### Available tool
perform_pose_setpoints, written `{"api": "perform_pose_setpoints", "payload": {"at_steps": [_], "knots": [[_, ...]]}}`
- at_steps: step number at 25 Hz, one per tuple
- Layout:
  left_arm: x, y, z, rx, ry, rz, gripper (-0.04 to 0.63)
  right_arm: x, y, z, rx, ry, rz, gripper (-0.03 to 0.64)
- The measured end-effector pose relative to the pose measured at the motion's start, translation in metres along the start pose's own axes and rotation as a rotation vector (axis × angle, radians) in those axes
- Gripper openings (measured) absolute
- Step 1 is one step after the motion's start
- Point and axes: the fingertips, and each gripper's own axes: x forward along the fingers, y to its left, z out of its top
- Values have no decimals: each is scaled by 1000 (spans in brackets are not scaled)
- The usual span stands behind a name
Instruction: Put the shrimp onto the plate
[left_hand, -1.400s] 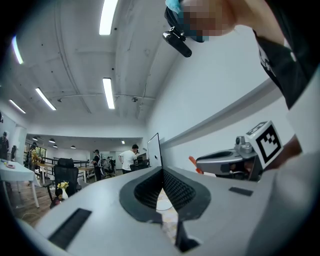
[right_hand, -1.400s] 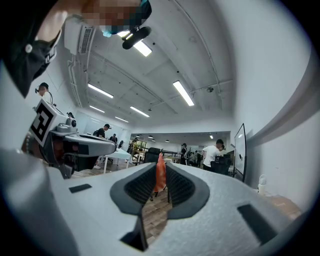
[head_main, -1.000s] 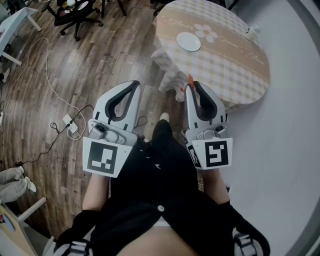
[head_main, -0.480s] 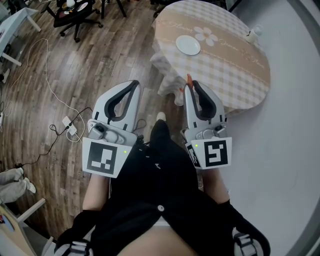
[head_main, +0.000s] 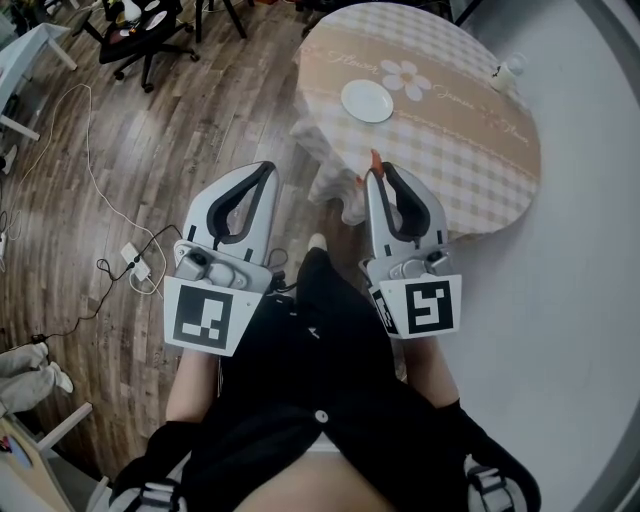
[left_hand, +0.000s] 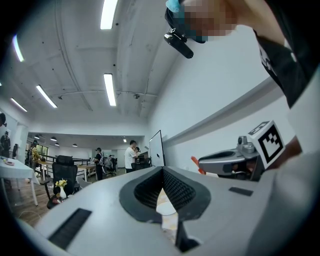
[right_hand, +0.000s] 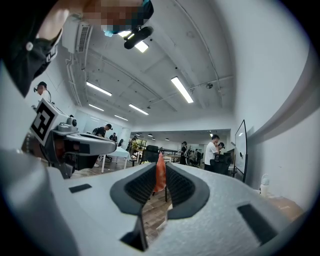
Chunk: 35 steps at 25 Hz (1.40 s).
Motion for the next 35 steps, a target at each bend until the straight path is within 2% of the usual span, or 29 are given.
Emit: {"api": "perform_pose_setpoints", "payload": {"at_steps": [5, 23, 35], "knots": [[35, 3, -3, 5, 7, 4, 3, 22, -26, -10, 2, 4, 17, 48], [147, 35, -6, 11, 32, 117, 3, 119, -112, -31, 12, -21, 132, 48], [205, 34, -9, 15, 42, 108, 3, 150, -156, -44, 21, -19, 147, 48]]}}
